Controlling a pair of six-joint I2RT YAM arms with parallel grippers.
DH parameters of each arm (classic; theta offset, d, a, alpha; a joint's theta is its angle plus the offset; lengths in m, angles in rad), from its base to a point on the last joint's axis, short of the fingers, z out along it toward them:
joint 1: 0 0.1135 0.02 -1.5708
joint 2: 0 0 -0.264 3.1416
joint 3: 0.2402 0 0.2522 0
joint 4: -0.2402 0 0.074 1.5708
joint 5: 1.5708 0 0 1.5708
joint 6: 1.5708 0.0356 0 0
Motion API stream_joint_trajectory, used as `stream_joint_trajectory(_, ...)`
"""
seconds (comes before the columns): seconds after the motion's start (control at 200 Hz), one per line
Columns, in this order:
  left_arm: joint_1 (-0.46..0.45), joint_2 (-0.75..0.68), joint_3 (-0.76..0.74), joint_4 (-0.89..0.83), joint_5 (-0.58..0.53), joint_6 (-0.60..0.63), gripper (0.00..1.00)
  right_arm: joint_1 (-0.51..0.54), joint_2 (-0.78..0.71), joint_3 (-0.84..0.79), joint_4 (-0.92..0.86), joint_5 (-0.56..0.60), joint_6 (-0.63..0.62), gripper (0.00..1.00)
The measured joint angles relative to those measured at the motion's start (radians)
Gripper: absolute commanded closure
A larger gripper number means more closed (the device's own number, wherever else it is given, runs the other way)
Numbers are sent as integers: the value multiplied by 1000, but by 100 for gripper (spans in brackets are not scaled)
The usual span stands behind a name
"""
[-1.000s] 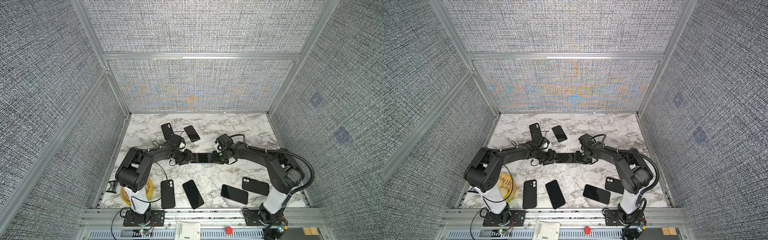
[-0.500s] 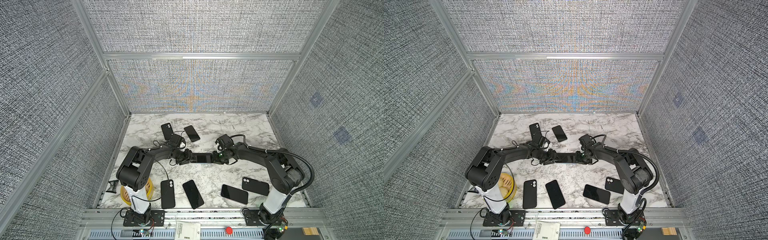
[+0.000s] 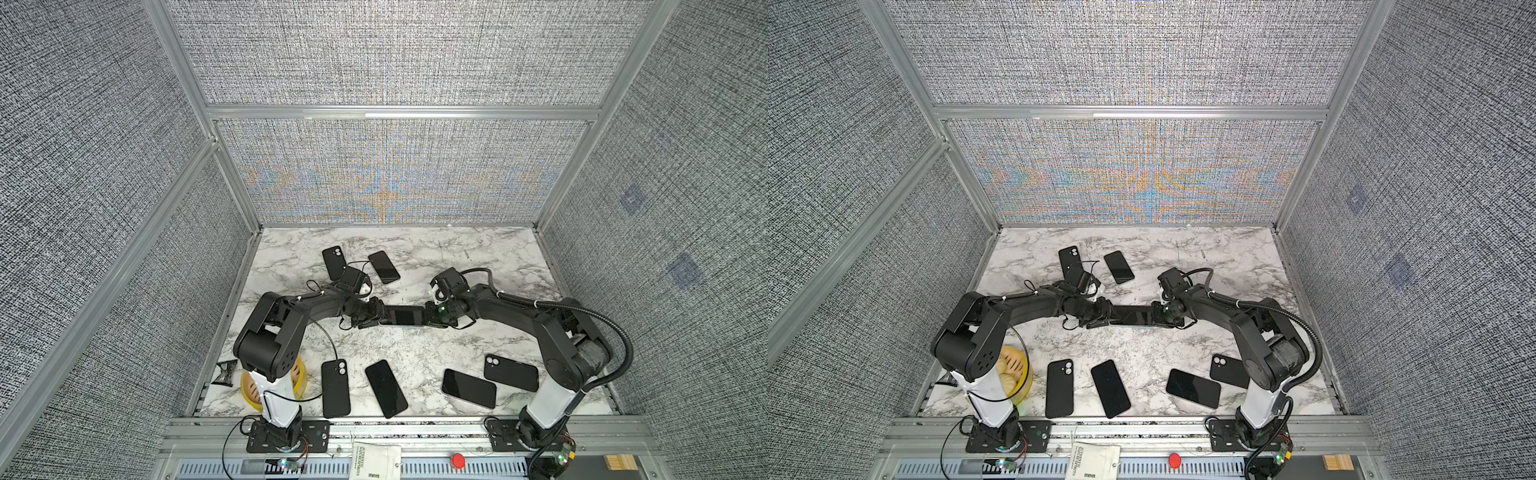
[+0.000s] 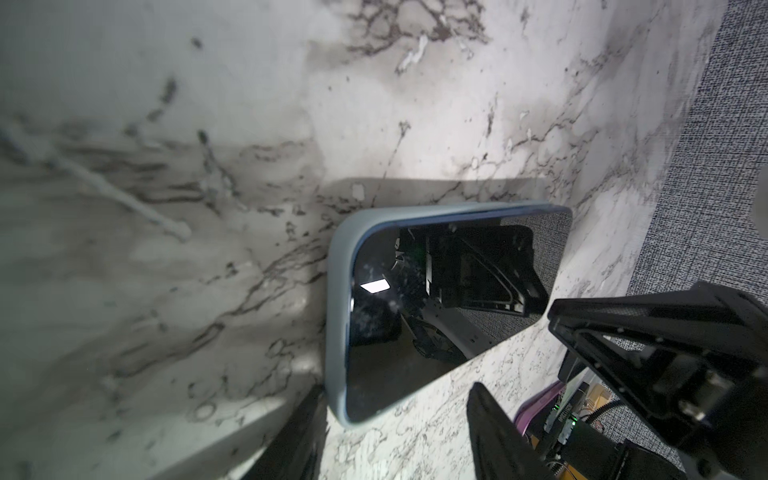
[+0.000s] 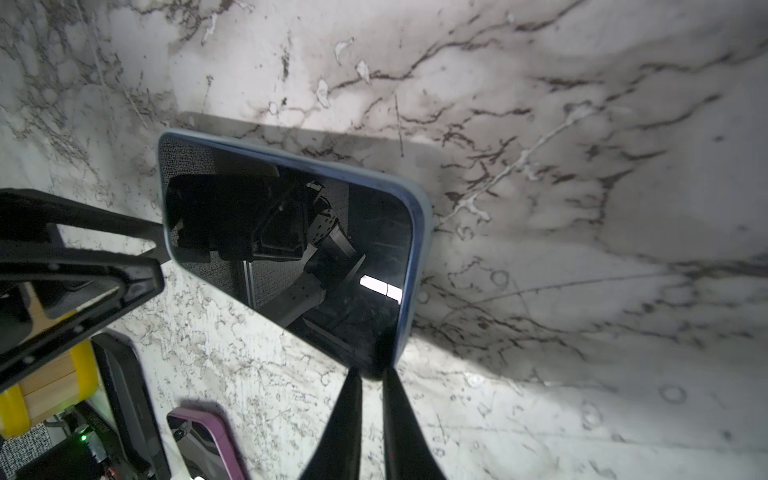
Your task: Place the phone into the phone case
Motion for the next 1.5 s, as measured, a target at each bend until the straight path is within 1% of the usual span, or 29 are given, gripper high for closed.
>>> stream_joint_trajectory(0.105,0,-2,-4,4,1,1,44,-1,-11,7,-8,16,-7,84)
stream_joint_trajectory(0.3,-1,-13,-11,-4,-6,11,44,-1,6,22,-15,31,-9,80)
stream_joint_trajectory(0.525,0,-20,16,-63,-63,38,44,-1,29,26,-15,30,-8,80)
stream_joint_trajectory(0.655,0,-19,41,-66,-79,50,44,0,38,26,-14,27,-5,79)
stream_joint_trajectory(0.93,-17,16,41,-41,-56,48,50,2,49,26,-7,14,3,83)
stream_joint_trajectory(1.285,-16,18,27,-19,-51,34,53,0,54,26,-1,6,21,90)
stream_joint_trajectory(1.5,-16,17,21,-8,-51,24,53,0,53,22,2,8,24,91)
